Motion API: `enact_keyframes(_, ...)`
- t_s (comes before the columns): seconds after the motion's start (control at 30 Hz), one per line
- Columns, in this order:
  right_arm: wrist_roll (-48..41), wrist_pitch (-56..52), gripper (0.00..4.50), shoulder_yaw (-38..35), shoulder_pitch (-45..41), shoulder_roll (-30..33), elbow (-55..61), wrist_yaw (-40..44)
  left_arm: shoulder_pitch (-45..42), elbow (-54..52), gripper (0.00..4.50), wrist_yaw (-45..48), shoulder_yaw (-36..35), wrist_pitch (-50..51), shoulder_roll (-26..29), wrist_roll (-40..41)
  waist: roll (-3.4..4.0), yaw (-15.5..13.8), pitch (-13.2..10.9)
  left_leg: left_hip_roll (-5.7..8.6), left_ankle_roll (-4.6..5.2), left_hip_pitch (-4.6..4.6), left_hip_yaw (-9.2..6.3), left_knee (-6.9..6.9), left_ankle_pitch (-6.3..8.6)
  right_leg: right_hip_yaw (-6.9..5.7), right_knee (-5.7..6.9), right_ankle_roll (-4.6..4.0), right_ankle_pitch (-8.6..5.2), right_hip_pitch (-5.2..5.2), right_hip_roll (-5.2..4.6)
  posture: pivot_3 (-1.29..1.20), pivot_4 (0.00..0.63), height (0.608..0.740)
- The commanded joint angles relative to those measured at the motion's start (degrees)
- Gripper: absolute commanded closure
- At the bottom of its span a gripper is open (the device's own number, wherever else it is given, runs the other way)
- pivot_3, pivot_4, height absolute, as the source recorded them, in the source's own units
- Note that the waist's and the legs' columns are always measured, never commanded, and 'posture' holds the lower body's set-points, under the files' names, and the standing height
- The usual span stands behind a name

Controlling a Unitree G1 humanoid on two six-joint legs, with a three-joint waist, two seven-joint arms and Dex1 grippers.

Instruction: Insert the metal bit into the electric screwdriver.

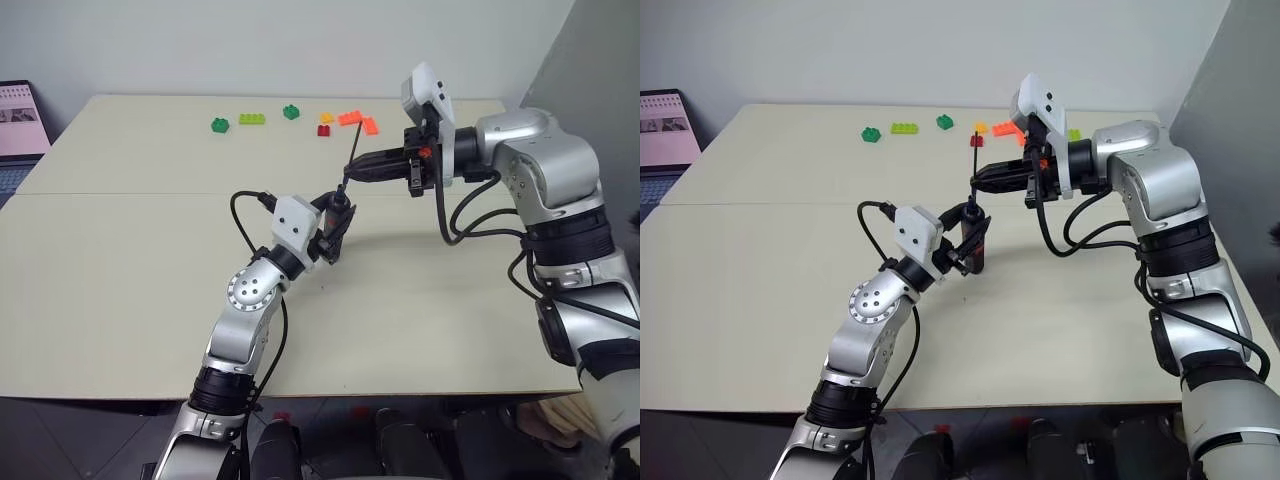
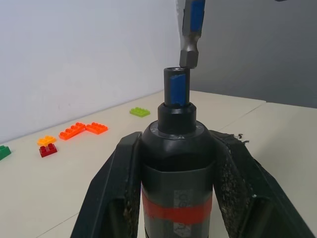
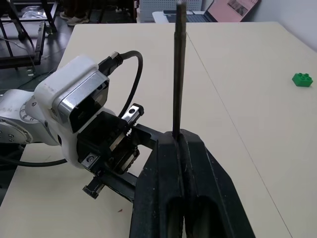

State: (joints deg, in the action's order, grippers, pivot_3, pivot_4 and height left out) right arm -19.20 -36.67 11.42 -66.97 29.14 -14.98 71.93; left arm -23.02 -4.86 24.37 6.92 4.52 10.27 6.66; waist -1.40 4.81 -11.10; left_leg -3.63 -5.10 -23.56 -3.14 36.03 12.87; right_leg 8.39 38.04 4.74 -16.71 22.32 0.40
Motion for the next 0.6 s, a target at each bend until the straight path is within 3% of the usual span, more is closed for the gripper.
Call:
enact_keyframes(0.03, 0.43, 1.17, 4.50, -0.51, -1.51, -0.06, -0.44, 0.16, 0.79, 1.04, 2.86, -0.14, 0.22, 0.95, 0.50, -0.86, 0.00, 0.00, 0.00, 0.00, 0.00, 0.00, 0.00, 0.00, 0.00, 0.00, 0.00, 0.00, 0.00, -0.01, 0.00, 0.00, 0.150, 0.740)
enact_keyframes(0.6, -1.13, -1.04, 4.50, -2.31, -2.89, -0.18, -0.97, -0.03, 0.79, 1.22, 2.86, -0.08, 0.14, 0.95, 0.66, -0.90, 0.00, 0.00, 0.00, 0.00, 0.00, 0.01, 0.00, 0.00, 0.00, 0.00, 0.02, 0.00, 0.00, -0.01, 0.00, 0.00, 0.150, 0.740)
